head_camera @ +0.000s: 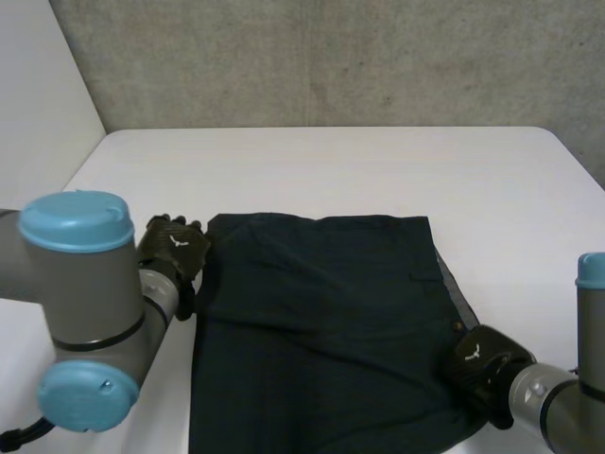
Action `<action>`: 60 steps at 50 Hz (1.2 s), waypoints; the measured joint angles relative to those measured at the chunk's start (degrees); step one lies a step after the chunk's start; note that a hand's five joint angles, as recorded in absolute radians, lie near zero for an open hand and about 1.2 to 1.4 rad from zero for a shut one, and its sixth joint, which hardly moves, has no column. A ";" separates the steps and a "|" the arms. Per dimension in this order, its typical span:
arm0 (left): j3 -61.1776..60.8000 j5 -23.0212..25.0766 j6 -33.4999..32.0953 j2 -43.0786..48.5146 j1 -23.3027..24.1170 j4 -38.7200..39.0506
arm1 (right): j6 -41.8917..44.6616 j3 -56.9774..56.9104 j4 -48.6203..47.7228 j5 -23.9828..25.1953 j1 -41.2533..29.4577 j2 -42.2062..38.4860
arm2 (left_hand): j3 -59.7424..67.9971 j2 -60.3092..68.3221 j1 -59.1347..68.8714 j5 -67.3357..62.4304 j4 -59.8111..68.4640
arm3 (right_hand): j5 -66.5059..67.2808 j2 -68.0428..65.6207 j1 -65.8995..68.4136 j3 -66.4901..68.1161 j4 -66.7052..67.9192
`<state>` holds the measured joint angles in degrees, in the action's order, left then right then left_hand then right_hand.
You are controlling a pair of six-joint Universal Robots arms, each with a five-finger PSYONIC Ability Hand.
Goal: Fold the shorts.
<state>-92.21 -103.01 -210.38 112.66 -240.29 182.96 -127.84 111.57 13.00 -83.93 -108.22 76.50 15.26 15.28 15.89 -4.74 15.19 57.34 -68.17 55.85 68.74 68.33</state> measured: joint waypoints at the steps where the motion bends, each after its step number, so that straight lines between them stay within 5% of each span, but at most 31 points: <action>1: -0.67 0.05 1.01 -1.35 -0.05 0.00 | -0.87 -0.69 0.06 1.03 0.61 0.01 | 0.00 0.00 0.00 0.00 0.00 | 0.00 0.00 0.00 0.00 0.00; 7: -5.05 2.20 9.58 -9.57 0.49 -1.21 | -8.31 -4.91 0.47 7.32 4.06 -0.14 | 0.00 -0.02 0.00 0.00 0.00 | 0.00 0.00 0.00 0.00 0.00; 15: -9.98 10.93 23.05 -18.95 2.96 -9.33 | -22.49 -10.44 0.44 17.77 8.48 -1.78 | 0.00 -0.02 0.00 0.01 0.00 | 0.00 0.00 0.00 0.00 0.00; 23: -11.94 13.11 27.75 -18.02 6.01 -17.77 | -26.23 -11.88 -0.46 20.12 9.69 -3.80 | 0.00 -0.02 0.00 0.01 0.00 | -0.02 0.00 0.00 0.00 0.00; 40: -14.52 6.25 27.21 -7.88 13.44 -18.39 | -25.19 -10.08 -4.57 13.16 10.53 -3.51 | 0.26 0.25 0.28 -0.44 0.29 | -0.02 0.00 0.00 0.00 0.00; 42: -14.15 5.35 27.20 -6.30 14.01 -17.20 | -24.79 -9.55 -4.64 12.81 10.52 -3.38 | 19.36 19.51 16.85 -19.86 19.57 | -0.02 0.00 0.00 0.00 0.00; 48: -12.55 3.21 26.37 -4.99 14.05 -12.00 | -23.42 -9.12 -4.42 12.86 10.30 -3.00 | 48.71 46.79 24.23 -49.11 49.03 | -0.02 0.00 0.00 0.00 0.00; 52: -7.50 0.40 20.85 -4.45 12.89 -5.45 | -20.97 -10.27 -4.60 12.68 9.56 -1.28 | 52.50 52.68 30.25 -53.01 52.91 | -0.02 0.00 0.00 0.00 0.00; 53: -6.10 0.08 19.20 -4.23 12.33 -4.54 | -20.58 -10.84 -4.79 12.62 9.40 -0.88 | 52.69 53.18 48.80 -53.05 53.05 | -0.02 0.00 0.00 0.00 0.00; 60: 8.10 -0.89 6.86 2.16 6.96 -1.15 | -19.34 -18.49 -9.24 10.83 6.86 -1.23 | 52.75 53.29 48.91 -53.05 53.07 | -0.02 0.00 0.00 0.00 0.00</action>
<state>-84.11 -103.90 -203.52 114.83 -233.33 181.81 -147.18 93.08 3.75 -73.10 -101.36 75.27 68.02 68.57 64.81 -57.79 68.26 57.32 -68.17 55.85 68.74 68.33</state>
